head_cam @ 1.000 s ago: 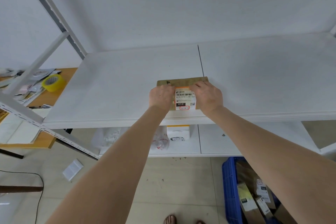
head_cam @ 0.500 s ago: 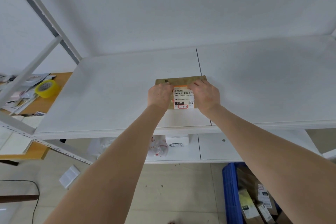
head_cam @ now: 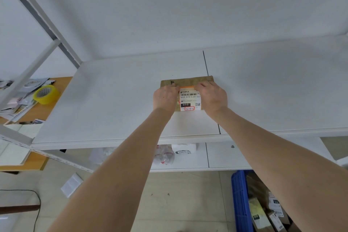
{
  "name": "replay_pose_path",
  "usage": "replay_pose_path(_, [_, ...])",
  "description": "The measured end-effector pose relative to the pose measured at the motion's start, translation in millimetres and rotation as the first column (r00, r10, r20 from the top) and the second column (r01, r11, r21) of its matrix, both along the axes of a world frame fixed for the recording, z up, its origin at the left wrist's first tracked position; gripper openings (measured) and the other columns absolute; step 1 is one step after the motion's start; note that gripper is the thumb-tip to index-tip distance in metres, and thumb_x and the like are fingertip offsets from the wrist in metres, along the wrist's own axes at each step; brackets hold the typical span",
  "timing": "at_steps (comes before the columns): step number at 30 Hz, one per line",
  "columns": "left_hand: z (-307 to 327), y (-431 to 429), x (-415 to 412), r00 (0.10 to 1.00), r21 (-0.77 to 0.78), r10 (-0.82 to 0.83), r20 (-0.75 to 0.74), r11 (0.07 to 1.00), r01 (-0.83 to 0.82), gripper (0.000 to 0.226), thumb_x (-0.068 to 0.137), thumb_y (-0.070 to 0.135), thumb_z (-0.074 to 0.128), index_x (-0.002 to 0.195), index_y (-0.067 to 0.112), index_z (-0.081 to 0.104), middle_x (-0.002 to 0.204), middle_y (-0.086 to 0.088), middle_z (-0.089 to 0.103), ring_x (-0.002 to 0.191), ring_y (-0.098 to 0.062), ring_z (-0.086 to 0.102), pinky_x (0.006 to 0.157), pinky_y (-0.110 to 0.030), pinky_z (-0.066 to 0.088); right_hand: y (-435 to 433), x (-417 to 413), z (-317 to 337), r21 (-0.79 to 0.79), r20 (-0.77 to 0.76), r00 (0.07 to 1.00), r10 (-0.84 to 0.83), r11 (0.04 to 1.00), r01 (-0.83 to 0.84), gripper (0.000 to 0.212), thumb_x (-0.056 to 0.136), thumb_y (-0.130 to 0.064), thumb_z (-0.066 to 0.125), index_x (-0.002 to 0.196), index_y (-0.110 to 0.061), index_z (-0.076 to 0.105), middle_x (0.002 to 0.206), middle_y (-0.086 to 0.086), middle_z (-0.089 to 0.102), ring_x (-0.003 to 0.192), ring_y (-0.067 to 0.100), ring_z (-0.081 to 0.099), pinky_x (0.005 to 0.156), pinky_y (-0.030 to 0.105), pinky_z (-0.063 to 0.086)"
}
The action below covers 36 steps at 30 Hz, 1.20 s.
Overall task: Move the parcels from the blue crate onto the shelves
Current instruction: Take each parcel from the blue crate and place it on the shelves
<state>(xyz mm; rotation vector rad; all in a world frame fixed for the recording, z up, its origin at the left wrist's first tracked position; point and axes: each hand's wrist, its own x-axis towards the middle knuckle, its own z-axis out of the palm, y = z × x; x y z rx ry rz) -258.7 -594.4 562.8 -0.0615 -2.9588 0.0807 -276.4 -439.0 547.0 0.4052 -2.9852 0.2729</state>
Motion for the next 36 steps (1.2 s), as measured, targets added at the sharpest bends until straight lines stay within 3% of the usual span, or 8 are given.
replay_pose_path(5, [1.5, -0.2, 4.5, 0.998, 0.021, -0.009, 0.069, 1.0, 0.008, 0.044, 0.089, -0.001, 0.046, 0.127, 0.019, 0.053, 0.135, 0.003, 0.052, 0.109, -0.023, 0.058, 0.076, -0.029, 0.045, 1.5, 2.7, -0.2, 0.003, 0.004, 1.0, 0.005, 1.0, -0.005, 0.048, 0.085, -0.004, 0.059, 0.129, -0.023, 0.052, 0.129, -0.003, 0.052, 0.118, 0.02, 0.047, 0.074, 0.033, 0.051])
replay_pose_path(10, [5.4, 1.2, 8.2, 0.99, 0.066, -0.014, 0.143, 0.998, 0.005, 0.049, 0.089, 0.003, 0.047, 0.136, 0.017, 0.045, 0.142, 0.0, 0.042, 0.118, -0.023, 0.052, 0.085, -0.033, 0.047, 4.9, 8.5, 0.4, 0.01, 0.031, 0.999, 0.042, 0.999, -0.042, 0.055, 0.087, -0.006, 0.059, 0.137, -0.021, 0.043, 0.138, -0.003, 0.045, 0.124, 0.018, 0.043, 0.082, 0.033, 0.05])
replay_pose_path(12, [6.8, 2.8, 10.7, 0.985, 0.103, -0.011, 0.175, 0.995, -0.007, 0.049, 0.09, 0.006, 0.048, 0.137, 0.016, 0.043, 0.142, -0.002, 0.039, 0.115, -0.025, 0.053, 0.082, -0.034, 0.047, 5.1, 12.1, 1.6, 0.019, 0.046, 0.997, 0.061, 0.998, -0.062, 0.059, 0.086, -0.008, 0.06, 0.14, -0.018, 0.039, 0.139, -0.001, 0.041, 0.127, 0.018, 0.041, 0.083, 0.032, 0.048])
replay_pose_path(17, [8.9, 3.1, 17.0, 0.981, 0.127, 0.004, 0.192, 0.991, -0.029, 0.044, 0.09, 0.005, 0.048, 0.133, 0.011, 0.042, 0.135, -0.007, 0.037, 0.104, -0.028, 0.055, 0.071, -0.031, 0.042, 5.8, 17.5, 7.5, 0.063, 0.079, 0.995, 0.057, 0.996, -0.062, 0.066, 0.082, -0.005, 0.063, 0.141, -0.016, 0.035, 0.132, 0.005, 0.037, 0.113, 0.021, 0.047, 0.069, 0.029, 0.041])
replay_pose_path(23, [11.3, 4.2, 22.9, 0.972, 0.087, 0.0, 0.237, 0.996, -0.021, 0.049, 0.09, 0.005, 0.048, 0.137, 0.013, 0.038, 0.139, -0.005, 0.034, 0.111, -0.025, 0.051, 0.074, -0.031, 0.043, 6.8, 21.5, 11.2, 0.092, 0.098, 0.993, 0.072, 0.992, -0.081, 0.069, 0.084, -0.007, 0.061, 0.144, -0.016, 0.029, 0.133, 0.005, 0.035, 0.121, 0.02, 0.042, 0.079, 0.03, 0.045])
replay_pose_path(32, [21.8, 8.9, 37.6, 0.957, 0.071, 0.033, 0.288, 0.996, -0.056, 0.059, 0.091, 0.011, 0.051, 0.145, 0.017, 0.027, 0.147, -0.002, 0.029, 0.126, -0.023, 0.044, 0.086, -0.036, 0.046, 13.7, 27.4, 18.9, 0.104, 0.132, 0.983, 0.129, 0.984, -0.143, 0.059, 0.084, -0.002, 0.057, 0.138, -0.016, 0.037, 0.139, 0.004, 0.033, 0.128, 0.021, 0.037, 0.086, 0.034, 0.047])
replay_pose_path(36, [27.8, 12.3, 48.2, 0.959, 0.059, 0.059, 0.277, 0.995, -0.078, 0.059, 0.09, 0.011, 0.052, 0.144, 0.017, 0.028, 0.145, -0.002, 0.029, 0.124, -0.025, 0.045, 0.083, -0.036, 0.046, 21.9, 36.4, 24.9, 0.102, 0.11, 0.985, 0.132, 0.984, -0.144, 0.059, 0.084, -0.001, 0.054, 0.139, -0.017, 0.038, 0.14, 0.003, 0.031, 0.129, 0.023, 0.035, 0.092, 0.036, 0.047])
